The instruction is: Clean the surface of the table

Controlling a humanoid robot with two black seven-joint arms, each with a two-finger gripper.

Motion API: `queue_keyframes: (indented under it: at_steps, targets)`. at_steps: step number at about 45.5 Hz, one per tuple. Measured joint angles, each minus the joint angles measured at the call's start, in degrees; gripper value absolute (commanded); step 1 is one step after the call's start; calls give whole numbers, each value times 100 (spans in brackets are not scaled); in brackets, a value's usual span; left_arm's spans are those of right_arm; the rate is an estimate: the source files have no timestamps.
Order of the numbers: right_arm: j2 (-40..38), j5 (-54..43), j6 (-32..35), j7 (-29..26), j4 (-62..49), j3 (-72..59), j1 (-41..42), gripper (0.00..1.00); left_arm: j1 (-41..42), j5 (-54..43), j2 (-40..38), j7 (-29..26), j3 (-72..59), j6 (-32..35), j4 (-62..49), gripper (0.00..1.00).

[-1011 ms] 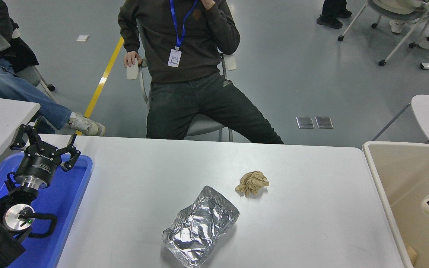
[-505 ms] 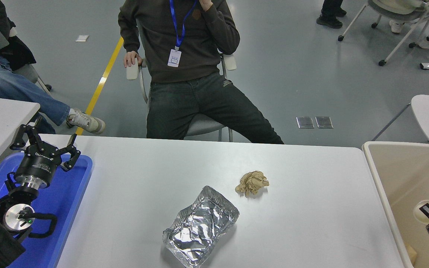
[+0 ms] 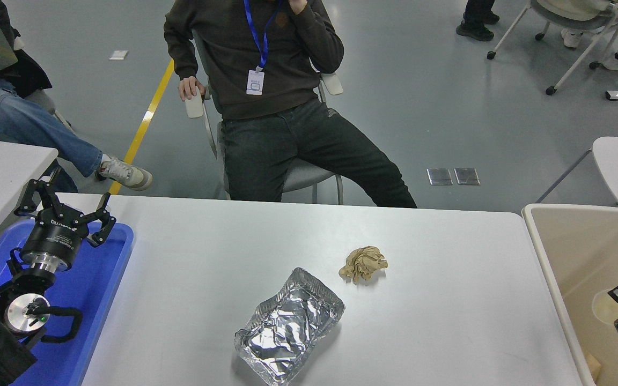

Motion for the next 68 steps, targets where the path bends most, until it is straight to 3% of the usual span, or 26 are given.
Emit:
queue_keyframes:
  at_steps: [5,9,32,52,68]
  targets:
    - [-8,3,-42,7,6,14,107,97,0,0,0,0,0,0,0,100]
    - [-16,6,-65,12,9,21,243,98,0,0,0,0,0,0,0,100]
    - [-434,22,-38,8,38,249,1647,98,0,0,0,0,0,0,0,100]
    - [-994,24,-44,43,671,1869,2987,98,0,0,0,0,0,0,0,100]
    - [-1493,25,-51,56,1840,3510,3734,98,0,0,0,0,0,0,0,100]
